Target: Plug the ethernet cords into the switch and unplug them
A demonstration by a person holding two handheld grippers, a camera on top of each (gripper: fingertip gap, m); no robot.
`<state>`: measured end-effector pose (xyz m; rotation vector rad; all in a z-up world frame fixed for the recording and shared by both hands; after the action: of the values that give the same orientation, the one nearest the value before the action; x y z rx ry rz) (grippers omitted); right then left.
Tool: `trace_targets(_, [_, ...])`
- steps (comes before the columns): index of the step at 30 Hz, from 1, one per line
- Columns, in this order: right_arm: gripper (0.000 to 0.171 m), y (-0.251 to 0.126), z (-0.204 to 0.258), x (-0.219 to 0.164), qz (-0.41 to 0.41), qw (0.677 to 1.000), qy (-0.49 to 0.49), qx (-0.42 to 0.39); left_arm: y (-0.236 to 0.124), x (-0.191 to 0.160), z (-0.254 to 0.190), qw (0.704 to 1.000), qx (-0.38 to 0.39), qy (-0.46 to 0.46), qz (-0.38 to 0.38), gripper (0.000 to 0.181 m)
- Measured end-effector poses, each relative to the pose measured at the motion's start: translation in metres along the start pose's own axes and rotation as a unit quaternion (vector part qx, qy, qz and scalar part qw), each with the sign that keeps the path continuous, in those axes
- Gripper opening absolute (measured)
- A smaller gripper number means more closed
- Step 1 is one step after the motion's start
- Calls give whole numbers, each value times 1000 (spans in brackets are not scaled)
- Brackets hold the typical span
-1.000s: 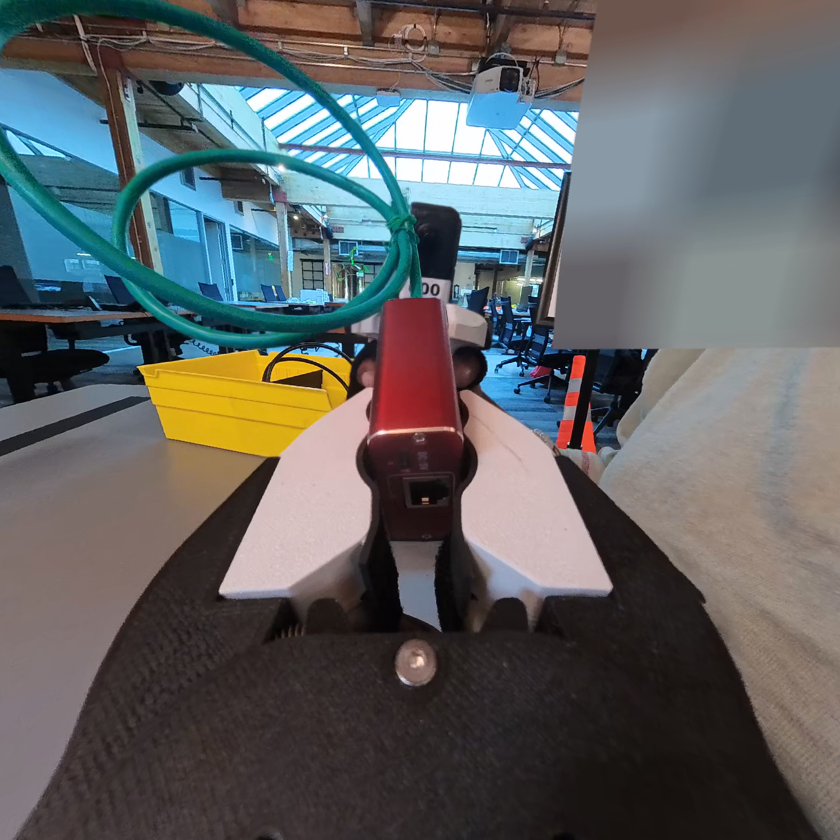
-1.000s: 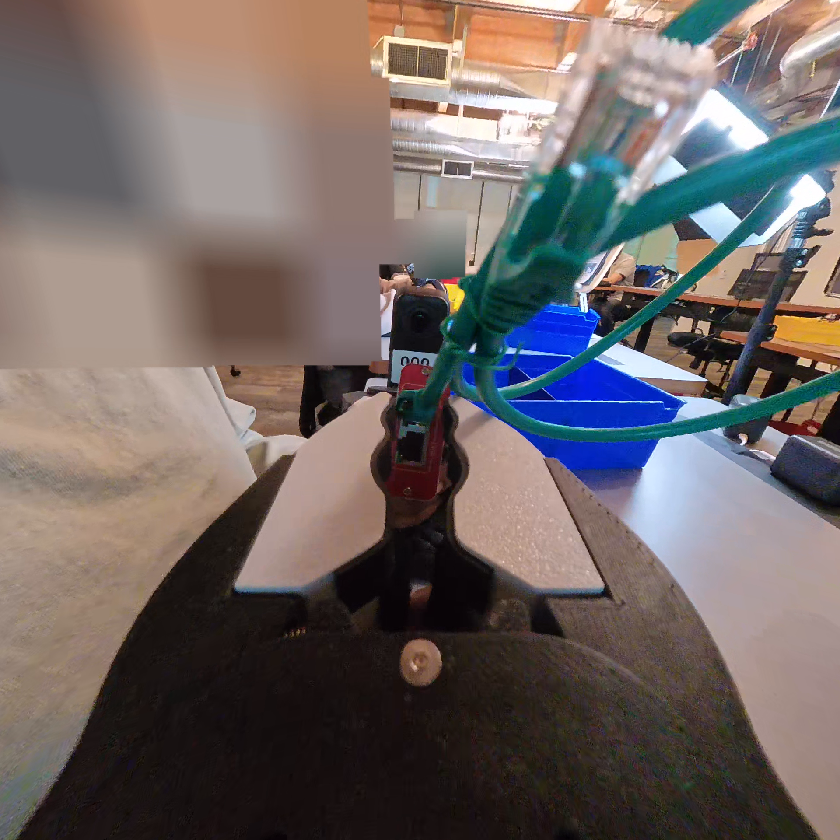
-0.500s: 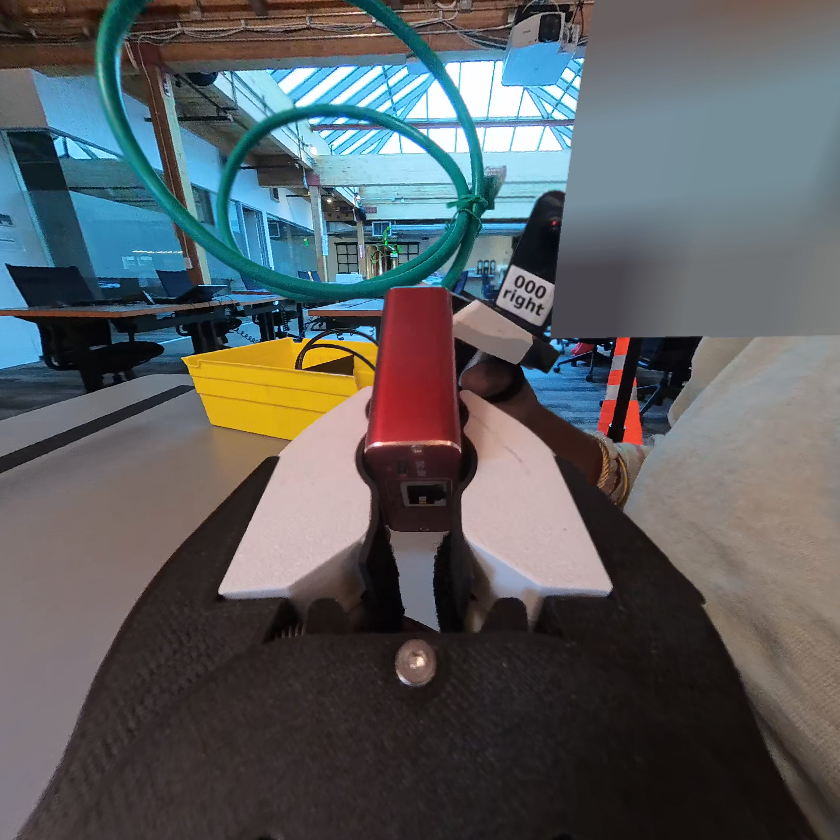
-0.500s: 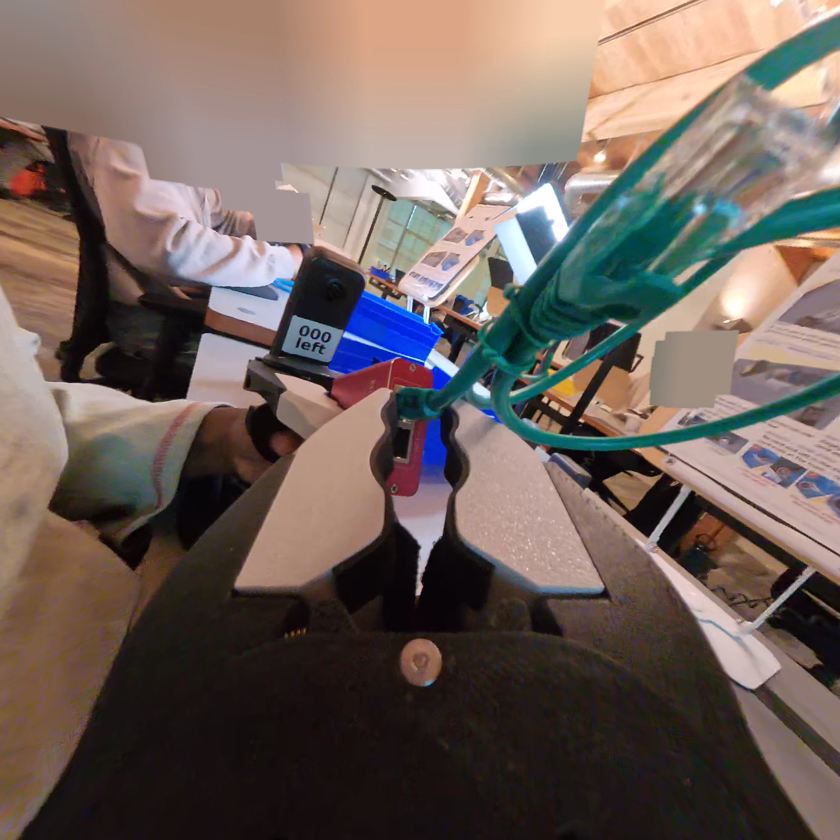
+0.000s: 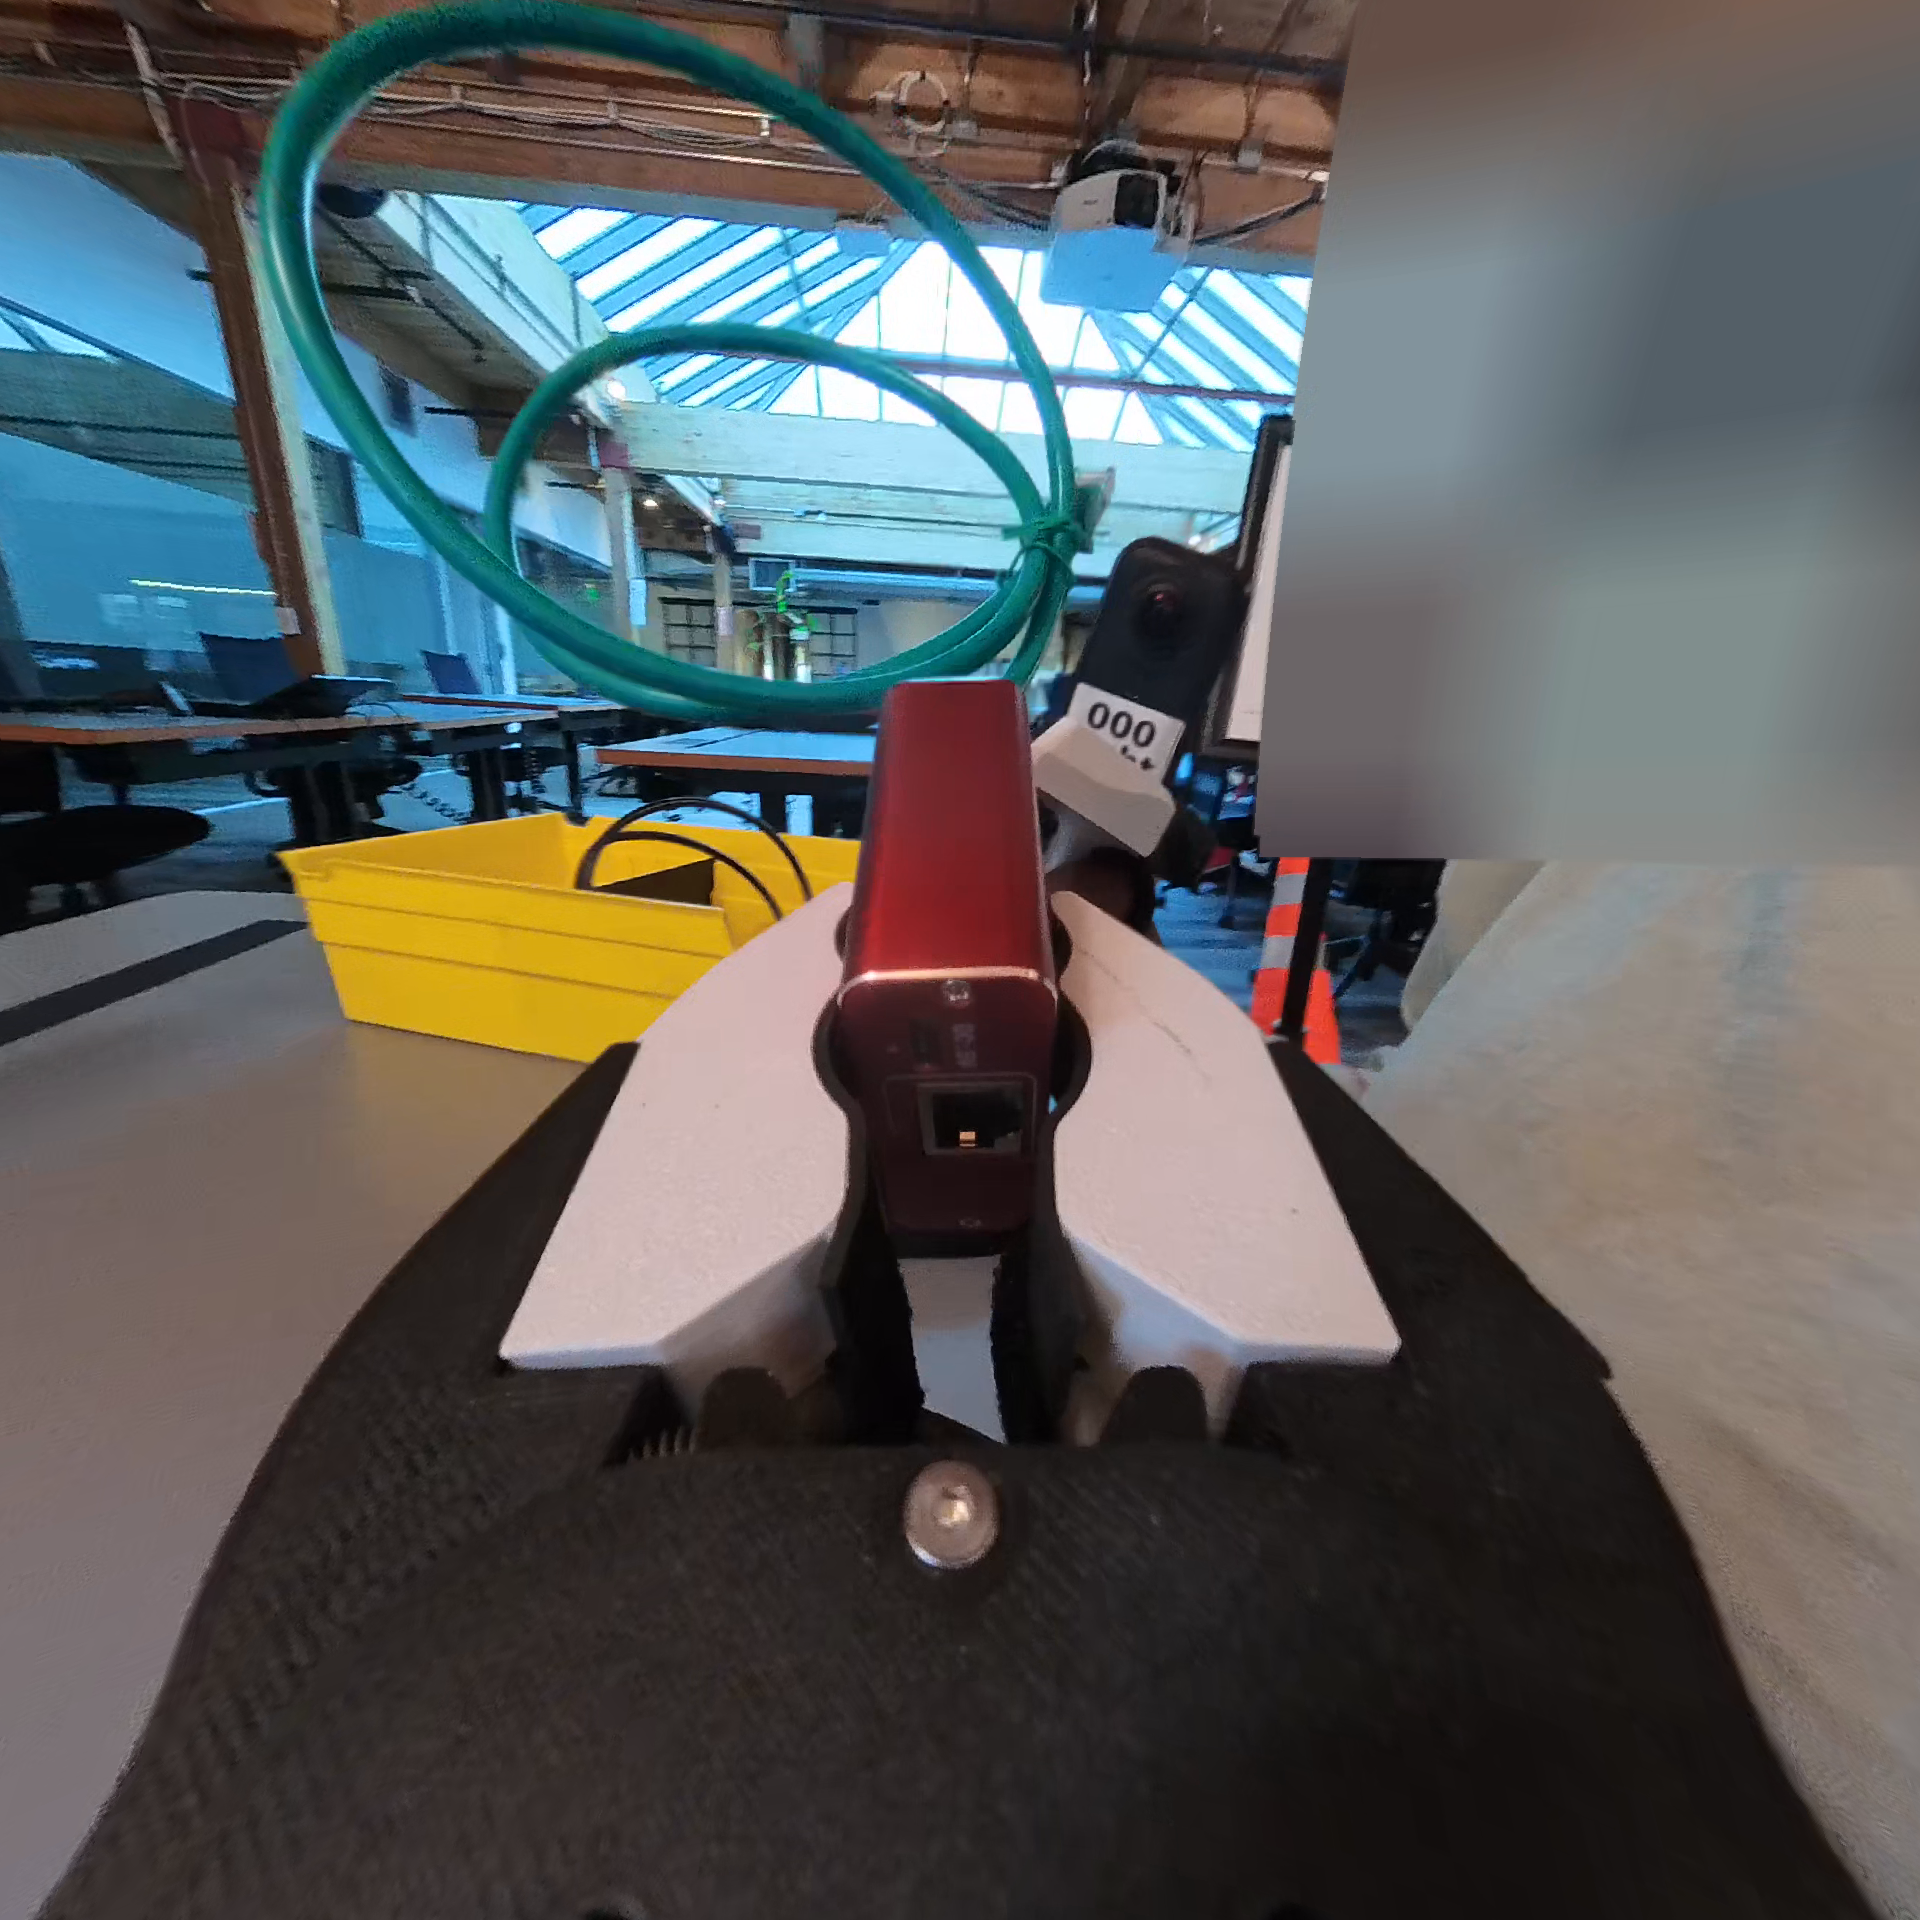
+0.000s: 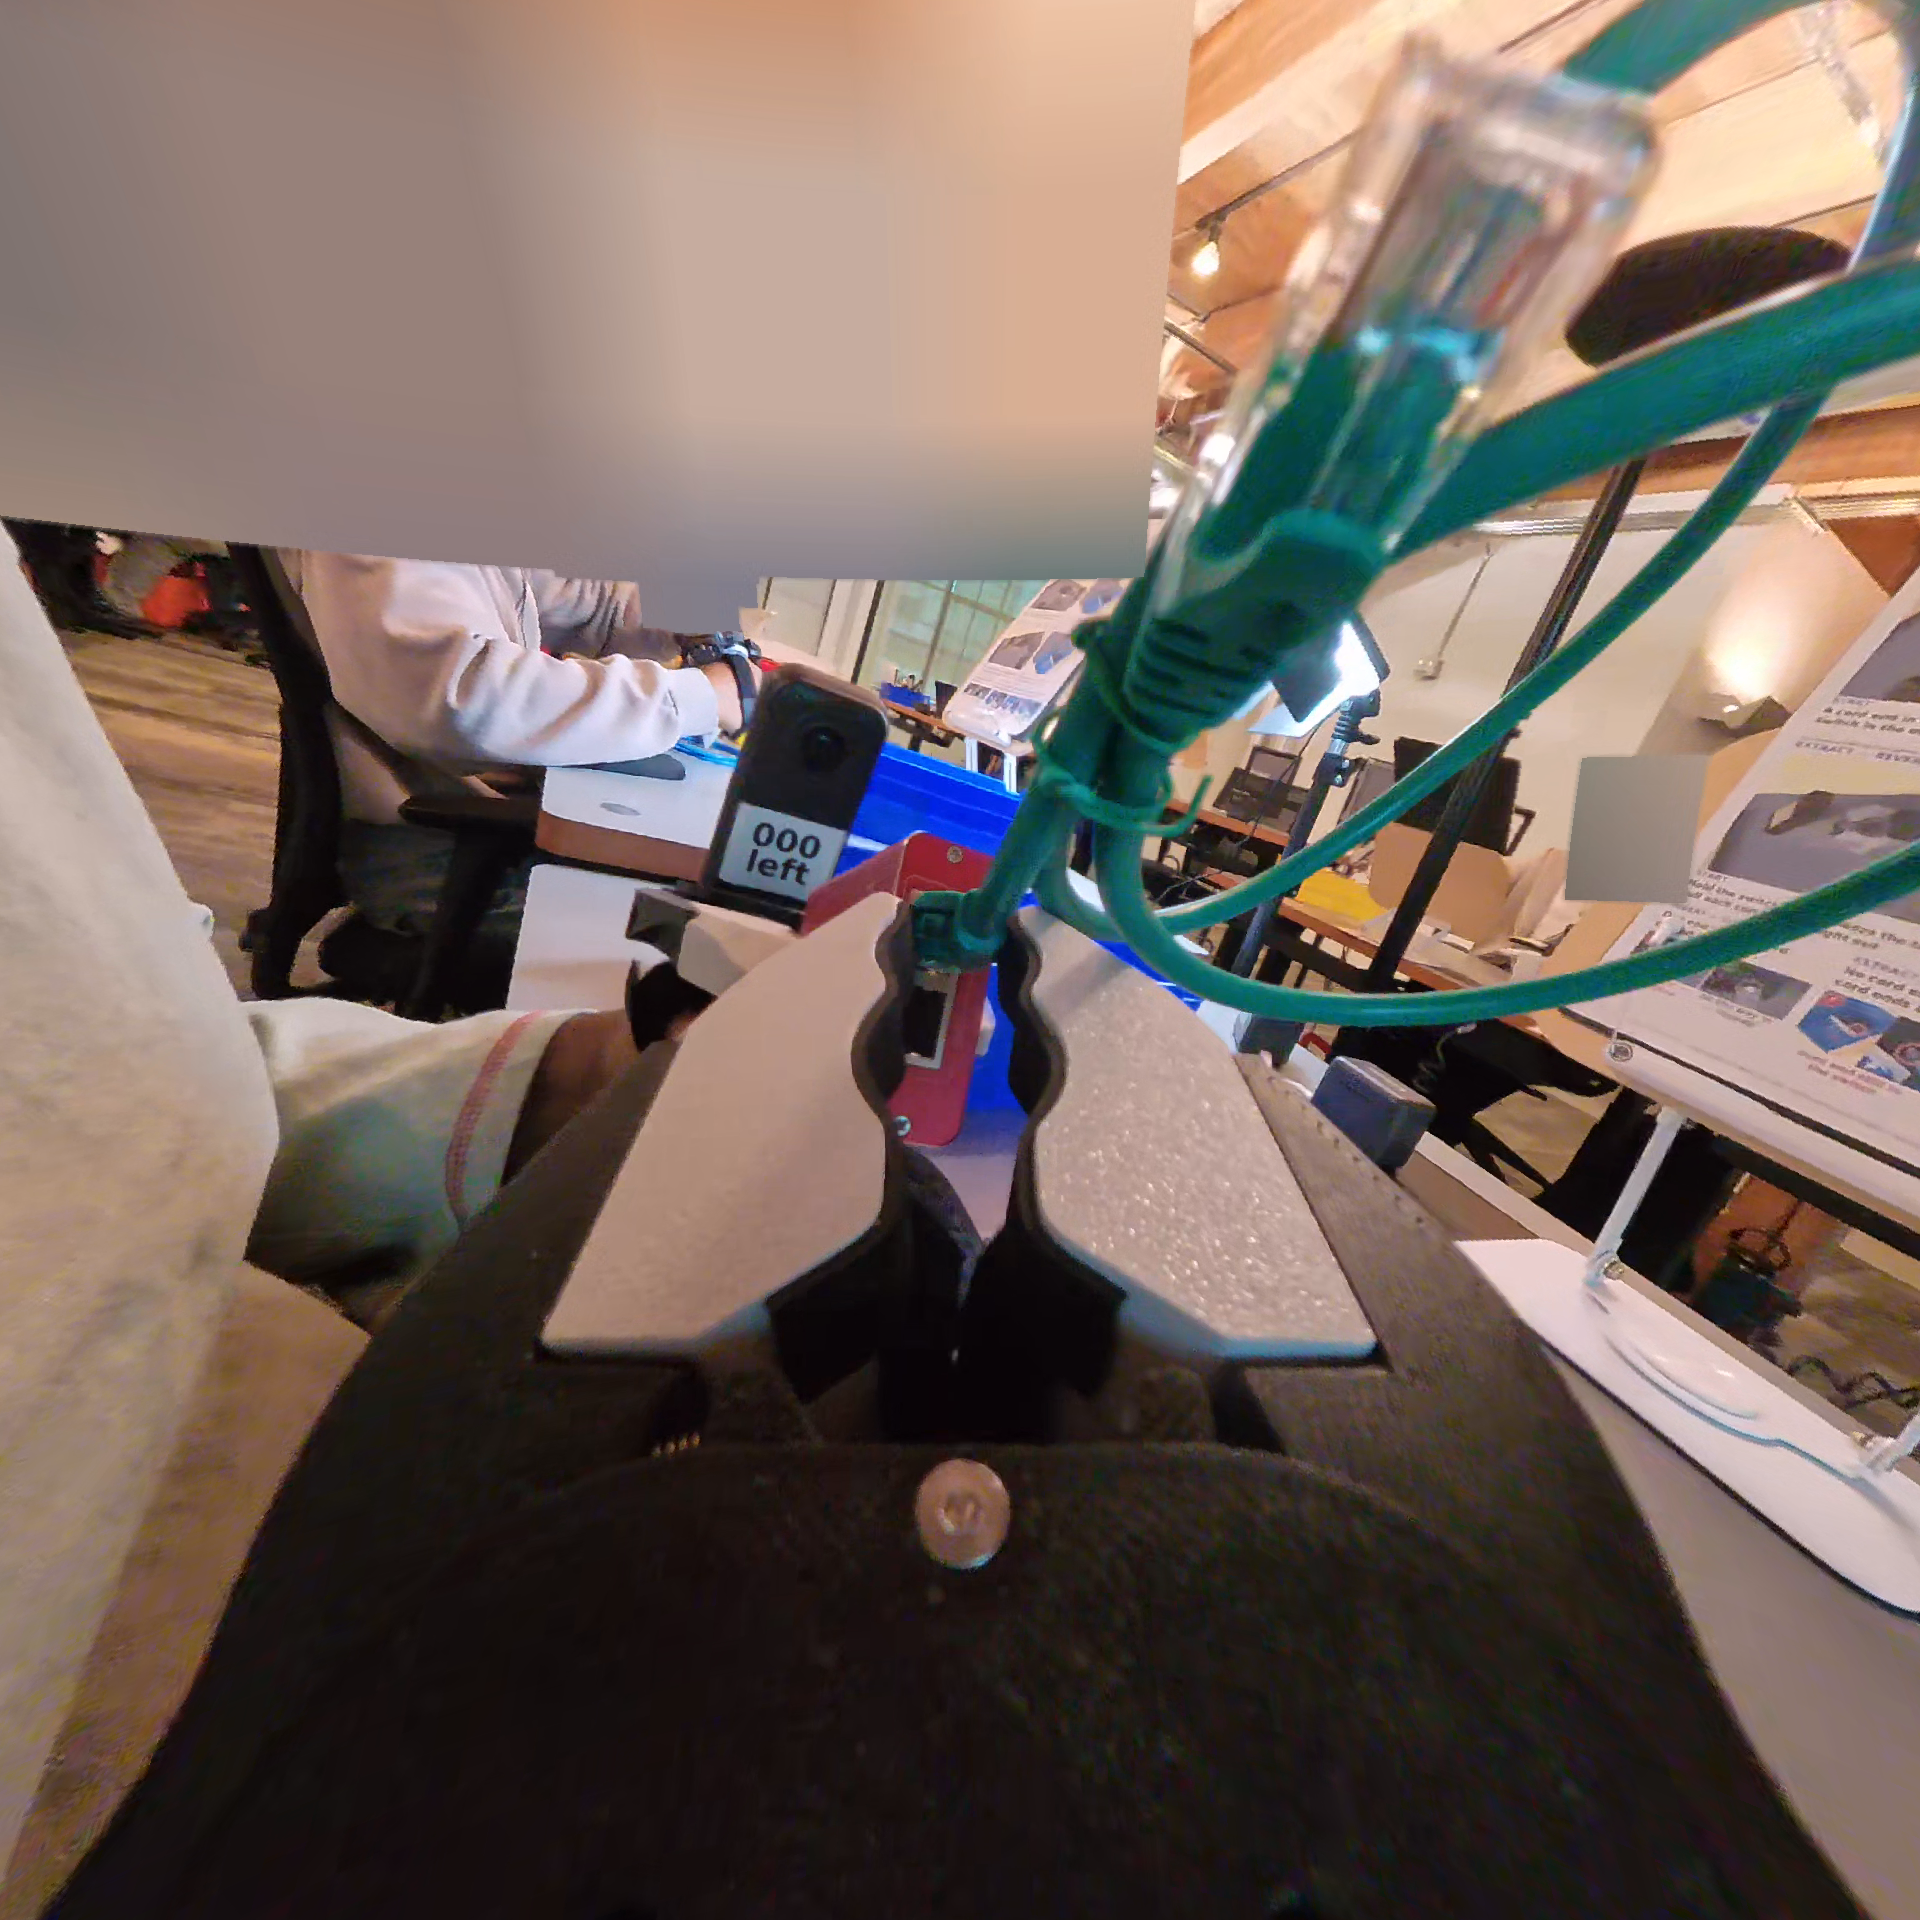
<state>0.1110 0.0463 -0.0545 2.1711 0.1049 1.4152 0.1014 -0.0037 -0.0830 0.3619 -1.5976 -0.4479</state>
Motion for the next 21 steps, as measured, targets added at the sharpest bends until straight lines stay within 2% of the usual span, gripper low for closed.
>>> trace_targets(4, [18,1,-1,-1,29,998,-48,-7,1,1,2,994,30,100,20,30])
trace_targets(8, [17,2,4,10,7,999,-36,8,5,5,-6,998,3,65,2,30])
trace_targets(9, [16,-2,-2,19,-31,999,-29,-18,3,5,-5,999,-1,45,0,30])
trace_targets(10, [13,-19,-22,41,-105,991,-20,-75,-7,5,-6,999,-21,26,-5,29])
trace_targets(11, [13,-45,-43,63,-156,981,-5,-112,-17,11,-4,999,-22,-19,-20,29])
trace_targets(12, [12,-70,-57,78,-171,975,-18,-141,-23,22,-4,998,-35,-32,-48,29])
trace_targets(14, [13,-101,-72,79,-67,979,-64,-181,-28,36,1,997,-19,-3,-70,29])
trace_targets(16, [13,-125,-82,90,9,967,-113,-226,-27,36,9,997,14,18,-67,29])
trace_targets(19, [13,-161,-93,108,86,934,-154,-312,-27,30,15,997,38,9,-71,29])
trace_targets(21, [13,-187,-97,110,157,896,-189,-369,-27,30,16,997,43,25,-67,29])
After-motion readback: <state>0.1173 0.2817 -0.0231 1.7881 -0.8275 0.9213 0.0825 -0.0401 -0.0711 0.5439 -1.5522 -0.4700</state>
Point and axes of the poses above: each gripper's, where its closed fingertips meet, y out along the fingers, x out of its top, z = x × y across the jaws, the point moved 3 cm from there along -y, back along the fingers, and after that the axes turned 14 degrees about -z, right-handed, at the moved point
